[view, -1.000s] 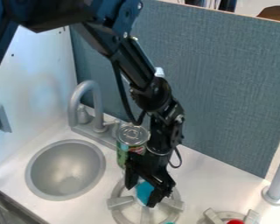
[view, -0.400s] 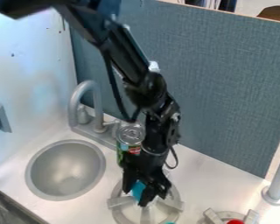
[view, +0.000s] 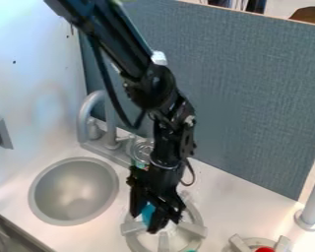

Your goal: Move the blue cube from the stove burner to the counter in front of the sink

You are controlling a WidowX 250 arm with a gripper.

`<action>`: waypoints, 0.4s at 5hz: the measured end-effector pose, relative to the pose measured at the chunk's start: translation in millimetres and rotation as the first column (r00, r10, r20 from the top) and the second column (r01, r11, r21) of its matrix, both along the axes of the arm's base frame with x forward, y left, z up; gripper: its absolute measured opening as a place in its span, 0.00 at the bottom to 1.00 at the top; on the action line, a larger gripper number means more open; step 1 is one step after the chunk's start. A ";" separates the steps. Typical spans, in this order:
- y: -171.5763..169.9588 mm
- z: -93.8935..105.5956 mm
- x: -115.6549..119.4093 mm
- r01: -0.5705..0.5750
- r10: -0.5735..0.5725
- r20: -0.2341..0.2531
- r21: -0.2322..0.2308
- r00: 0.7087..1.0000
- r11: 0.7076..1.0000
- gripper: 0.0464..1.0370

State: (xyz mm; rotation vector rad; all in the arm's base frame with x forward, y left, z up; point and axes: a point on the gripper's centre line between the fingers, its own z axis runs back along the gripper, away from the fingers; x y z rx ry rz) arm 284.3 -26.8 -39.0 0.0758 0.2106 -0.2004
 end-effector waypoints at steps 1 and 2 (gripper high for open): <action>30.1 -3.2 -17.3 -0.091 0.091 -0.027 0.014 0.995 0.996 0.60; 61.4 -8.6 -22.3 -0.190 0.190 -0.008 0.012 0.982 0.982 0.60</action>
